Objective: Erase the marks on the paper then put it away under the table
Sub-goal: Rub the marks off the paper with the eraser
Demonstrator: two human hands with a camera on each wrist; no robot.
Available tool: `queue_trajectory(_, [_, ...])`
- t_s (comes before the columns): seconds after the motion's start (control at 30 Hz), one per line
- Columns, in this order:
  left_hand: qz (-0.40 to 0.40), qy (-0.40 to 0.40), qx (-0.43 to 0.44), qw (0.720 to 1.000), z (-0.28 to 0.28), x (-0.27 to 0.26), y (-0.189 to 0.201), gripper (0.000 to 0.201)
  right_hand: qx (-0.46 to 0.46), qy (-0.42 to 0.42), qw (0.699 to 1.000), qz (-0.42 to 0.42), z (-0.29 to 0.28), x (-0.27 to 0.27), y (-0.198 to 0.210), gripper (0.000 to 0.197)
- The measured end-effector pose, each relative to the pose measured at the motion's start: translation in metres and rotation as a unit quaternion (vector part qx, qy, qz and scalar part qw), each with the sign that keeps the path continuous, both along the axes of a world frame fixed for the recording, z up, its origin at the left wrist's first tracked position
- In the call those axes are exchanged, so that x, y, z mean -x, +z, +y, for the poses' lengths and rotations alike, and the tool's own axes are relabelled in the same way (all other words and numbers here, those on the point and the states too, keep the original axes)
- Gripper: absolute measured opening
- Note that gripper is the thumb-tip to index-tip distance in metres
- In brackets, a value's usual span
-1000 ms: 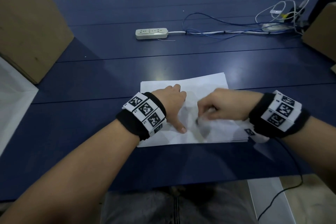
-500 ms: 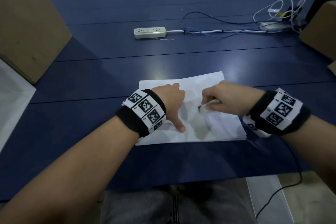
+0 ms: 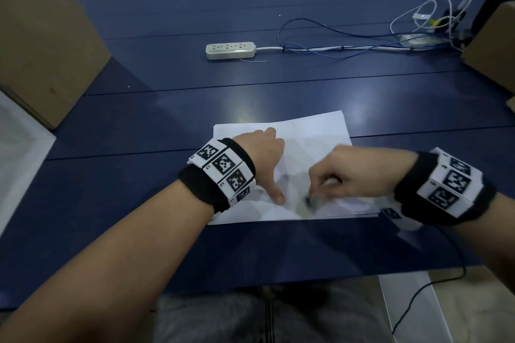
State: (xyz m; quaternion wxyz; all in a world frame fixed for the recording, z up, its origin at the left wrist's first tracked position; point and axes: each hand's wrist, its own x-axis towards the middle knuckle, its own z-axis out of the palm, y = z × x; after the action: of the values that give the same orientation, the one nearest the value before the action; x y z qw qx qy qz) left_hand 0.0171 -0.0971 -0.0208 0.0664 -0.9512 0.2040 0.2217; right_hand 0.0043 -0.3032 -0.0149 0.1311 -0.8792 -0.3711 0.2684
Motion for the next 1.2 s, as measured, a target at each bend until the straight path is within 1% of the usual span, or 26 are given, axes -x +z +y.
queue_trajectory(0.07, [0.001,-0.001,-0.001,1.000,0.000,0.000,-0.001,0.094,0.009,0.013,0.999,0.049,-0.001,0.009,-0.001,0.004])
queue_trajectory(0.1, [0.001,-0.002,-0.003,1.000,-0.001,0.000,-0.001,0.093,0.008,0.012,0.999,0.047,-0.001,0.005,-0.001,0.005])
queue_trajectory(0.13, [0.001,-0.003,-0.005,1.000,-0.001,0.000,-0.001,0.092,0.004,0.002,1.000,0.022,0.000,-0.002,-0.002,0.007])
queue_trajectory(0.2, [0.001,0.000,-0.006,1.000,-0.002,0.000,0.000,0.090,0.008,-0.042,0.997,-0.065,0.002,-0.021,-0.003,0.007])
queue_trajectory(0.23, [0.001,0.002,-0.005,1.000,-0.002,0.000,0.001,0.090,0.017,-0.067,0.992,-0.104,0.002,-0.027,-0.003,0.010])
queue_trajectory(0.27, [0.001,0.002,-0.004,1.000,-0.003,0.000,0.001,0.091,0.020,-0.079,0.989,-0.127,0.002,-0.031,-0.004,0.011])
queue_trajectory(0.3, [0.001,0.002,-0.005,1.000,-0.002,0.000,0.000,0.092,0.012,-0.070,0.989,-0.127,0.000,-0.030,-0.004,0.011])
queue_trajectory(0.33, [0.001,0.001,-0.005,1.000,-0.002,-0.001,0.000,0.093,0.002,-0.047,0.994,-0.098,0.000,-0.026,-0.003,0.010])
queue_trajectory(0.37, [0.000,0.000,-0.004,1.000,-0.001,-0.001,0.000,0.094,-0.002,-0.018,0.999,-0.051,0.000,-0.017,-0.002,0.008])
queue_trajectory(0.43, [-0.003,-0.001,0.000,1.000,-0.001,-0.001,-0.001,0.095,0.016,0.019,0.999,0.040,0.002,0.000,0.000,0.006])
queue_trajectory(0.47, [-0.002,-0.001,0.001,1.000,-0.001,-0.001,-0.001,0.095,0.027,0.025,0.997,0.065,0.002,0.003,0.001,0.006])
queue_trajectory(0.5, [0.000,-0.001,0.000,1.000,-0.001,-0.001,-0.001,0.094,0.030,0.025,0.997,0.065,0.002,0.001,0.000,0.007])
queue_trajectory(0.53, [0.001,0.001,0.000,1.000,0.000,-0.001,-0.001,0.094,0.026,0.016,0.999,0.043,0.004,-0.007,-0.001,0.009])
queue_trajectory(0.63, [0.004,0.005,0.000,1.000,-0.001,0.000,0.000,0.093,0.021,-0.055,0.995,-0.085,0.007,-0.031,-0.003,0.012])
queue_trajectory(0.67, [0.004,0.005,0.000,1.000,0.000,0.001,0.000,0.093,0.020,-0.070,0.990,-0.117,0.007,-0.034,-0.004,0.013])
queue_trajectory(0.7, [0.004,0.004,-0.001,1.000,-0.001,0.001,0.000,0.094,0.014,-0.067,0.989,-0.130,0.006,-0.032,-0.006,0.013])
queue_trajectory(0.73, [0.003,0.001,-0.001,1.000,-0.001,0.001,0.000,0.095,0.007,-0.051,0.992,-0.117,0.004,-0.027,-0.005,0.012])
queue_trajectory(0.83, [-0.005,-0.003,0.000,1.000,0.000,-0.001,0.001,0.097,0.005,0.010,1.000,0.013,0.002,-0.001,-0.001,0.004])
queue_trajectory(0.87, [-0.006,-0.004,0.000,1.000,0.000,0.000,0.000,0.097,0.014,0.017,0.999,0.044,0.002,0.004,0.000,0.005])
queue_trajectory(0.9, [-0.007,-0.006,0.000,1.000,0.000,0.000,0.000,0.097,0.018,0.017,0.998,0.056,0.001,0.003,0.000,0.006])
queue_trajectory(0.93, [-0.007,-0.007,-0.002,1.000,-0.001,0.000,-0.001,0.096,0.016,0.009,0.999,0.039,0.001,-0.003,-0.001,0.007])
queue_trajectory(1.03, [-0.003,-0.004,-0.002,1.000,-0.003,0.000,0.000,0.092,0.012,-0.060,0.994,-0.086,0.001,-0.028,-0.002,0.009])
queue_trajectory(1.07, [-0.003,-0.003,-0.001,1.000,-0.003,0.000,0.000,0.091,0.012,-0.076,0.991,-0.112,0.000,-0.031,-0.003,0.009])
queue_trajectory(1.1, [-0.003,-0.002,0.000,1.000,-0.003,-0.001,0.001,0.090,0.006,-0.072,0.990,-0.118,-0.002,-0.031,-0.004,0.009])
queue_trajectory(1.13, [-0.001,-0.001,0.002,1.000,-0.002,-0.001,0.000,0.090,-0.001,-0.053,0.994,-0.095,-0.004,-0.026,-0.005,0.007])
queue_trajectory(1.2, [0.004,0.000,0.008,1.000,-0.002,-0.002,-0.001,0.088,-0.001,-0.007,1.000,-0.003,-0.004,-0.007,-0.003,0.005])
